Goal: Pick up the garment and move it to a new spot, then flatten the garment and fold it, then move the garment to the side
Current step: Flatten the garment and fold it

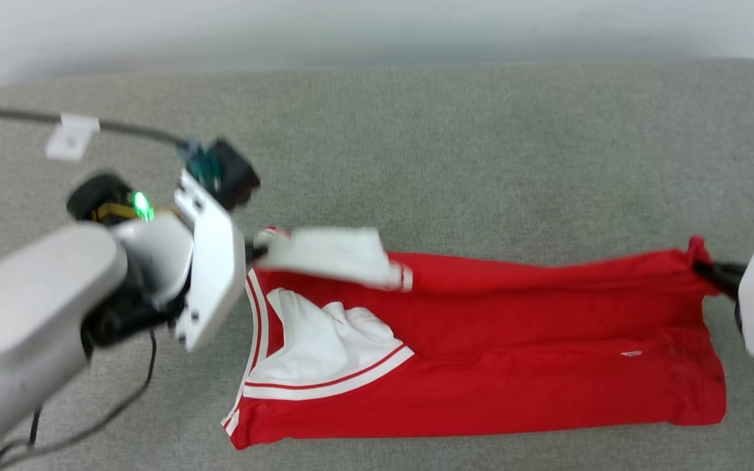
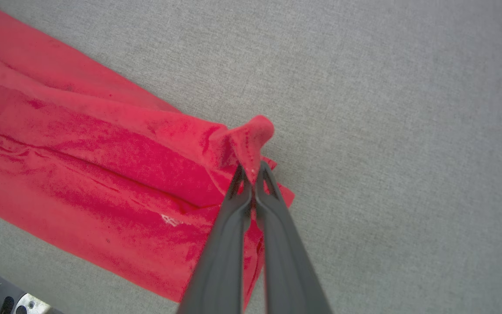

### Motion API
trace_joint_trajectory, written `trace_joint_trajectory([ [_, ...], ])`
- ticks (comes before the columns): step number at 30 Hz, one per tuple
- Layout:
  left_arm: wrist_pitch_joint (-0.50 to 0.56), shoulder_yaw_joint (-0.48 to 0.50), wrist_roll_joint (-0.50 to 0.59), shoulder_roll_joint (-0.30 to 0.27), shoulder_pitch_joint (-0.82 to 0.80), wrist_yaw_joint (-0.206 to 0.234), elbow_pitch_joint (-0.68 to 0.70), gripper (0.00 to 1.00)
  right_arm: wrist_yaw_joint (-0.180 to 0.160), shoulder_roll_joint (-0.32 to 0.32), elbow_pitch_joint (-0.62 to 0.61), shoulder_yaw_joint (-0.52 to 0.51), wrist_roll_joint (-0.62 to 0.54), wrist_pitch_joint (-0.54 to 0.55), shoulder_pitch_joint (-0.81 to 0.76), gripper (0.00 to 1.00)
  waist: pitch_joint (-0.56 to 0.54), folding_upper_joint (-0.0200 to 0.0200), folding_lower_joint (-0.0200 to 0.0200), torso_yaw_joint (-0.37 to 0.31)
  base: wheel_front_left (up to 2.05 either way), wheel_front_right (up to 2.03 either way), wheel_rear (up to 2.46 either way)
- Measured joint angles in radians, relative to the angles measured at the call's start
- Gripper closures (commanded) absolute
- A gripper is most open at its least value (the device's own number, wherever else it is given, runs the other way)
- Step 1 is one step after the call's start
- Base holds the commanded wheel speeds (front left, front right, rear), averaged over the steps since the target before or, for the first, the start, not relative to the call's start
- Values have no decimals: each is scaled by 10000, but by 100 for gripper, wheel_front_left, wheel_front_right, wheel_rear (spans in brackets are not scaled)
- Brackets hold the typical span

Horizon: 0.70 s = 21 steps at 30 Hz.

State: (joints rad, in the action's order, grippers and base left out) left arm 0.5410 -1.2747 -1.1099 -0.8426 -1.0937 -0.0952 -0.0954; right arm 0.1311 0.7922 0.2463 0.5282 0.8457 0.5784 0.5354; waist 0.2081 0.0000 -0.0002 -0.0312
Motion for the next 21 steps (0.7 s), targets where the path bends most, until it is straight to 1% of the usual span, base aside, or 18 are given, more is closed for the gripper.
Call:
trace_joint_trajectory([
  [4, -31, -33, -23, -347, 1068, 270, 640, 100, 0, 192, -244, 88, 117, -270, -716, 100, -324, 0, 0, 20, 0, 0, 0],
  [8, -79, -50, -121, -579, 2045, 529, 1078, 100, 0, 385, -431, 163, 130, -426, -1422, 100, -439, 0, 0, 68, 0, 0, 0],
  [11, -219, -56, -201, -591, 2697, 663, 1120, 100, 0, 403, -401, 186, 159, -522, -1751, 100, -370, 0, 0, 46, 0, 0, 0],
  [13, -299, -61, -196, -525, 3038, 698, 1066, 100, 0, 276, -238, 213, 159, -554, -1831, 100, -263, 0, 0, 13, 0, 0, 0],
  [15, -337, -67, -36, -437, 3290, 704, 934, 100, 0, -6, 52, 295, 117, -604, -1911, 100, -151, 0, 0, -32, 0, 0, 0],
  [16, -337, -67, -36, -437, 3290, 704, 934, 100, 0, -6, 52, 295, 117, -604, -1911, 100, -151, 0, 0, -32, 0, 0, 0],
  [18, -382, -63, 94, -199, 3535, 704, 625, 100, 0, -366, 585, 420, -88, -773, -1928, 100, -8, 0, 1, -52, 0, 0, 0],
  [19, -430, -69, 82, -138, 3618, 721, 527, 88, 0, -453, 708, 458, -119, -842, -1927, 100, 15, 0, 1, -50, 0, 0, 0],
  [20, -464, -69, 92, -96, 3677, 723, 439, 59, 0, -510, 811, 499, -150, -905, -1924, 78, 17, 0, 1, -49, 0, 0, 0],
  [21, -656, -56, 180, -79, 3700, 742, 389, 0, 0, -546, 880, 514, -201, -1032, -1919, 16, 0, 0, 1, -49, 0, 0, 0],
])
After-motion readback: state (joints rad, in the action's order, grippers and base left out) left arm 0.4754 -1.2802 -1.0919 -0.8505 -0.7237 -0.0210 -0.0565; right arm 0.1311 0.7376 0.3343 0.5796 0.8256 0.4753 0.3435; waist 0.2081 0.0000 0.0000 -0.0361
